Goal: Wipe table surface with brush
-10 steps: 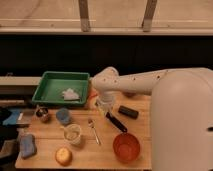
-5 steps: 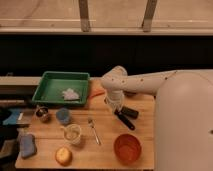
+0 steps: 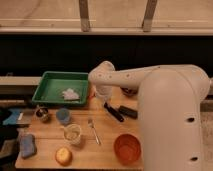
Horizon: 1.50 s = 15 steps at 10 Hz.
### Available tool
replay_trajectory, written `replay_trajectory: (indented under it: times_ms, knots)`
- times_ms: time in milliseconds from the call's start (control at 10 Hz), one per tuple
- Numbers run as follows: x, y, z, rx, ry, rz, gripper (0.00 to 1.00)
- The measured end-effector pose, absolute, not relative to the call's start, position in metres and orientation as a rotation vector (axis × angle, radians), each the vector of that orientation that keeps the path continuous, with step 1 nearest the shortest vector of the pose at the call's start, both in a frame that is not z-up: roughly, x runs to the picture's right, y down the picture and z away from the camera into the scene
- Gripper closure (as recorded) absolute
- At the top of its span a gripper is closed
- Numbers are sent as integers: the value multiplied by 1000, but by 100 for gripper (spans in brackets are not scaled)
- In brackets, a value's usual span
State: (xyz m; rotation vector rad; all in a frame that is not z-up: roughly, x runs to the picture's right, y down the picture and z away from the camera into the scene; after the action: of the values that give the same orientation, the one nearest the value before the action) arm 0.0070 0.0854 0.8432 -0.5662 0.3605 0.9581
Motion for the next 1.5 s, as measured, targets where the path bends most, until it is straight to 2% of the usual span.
replay_trajectory:
  times_ms: [300,800,1100,1500]
  knots:
    - [-7,102,821,-580,368,902,94]
    - [52,137,803,-588,473,918,94]
    - [64,126,826,-552,487,922,94]
    - [21,110,867,-546,468,840,94]
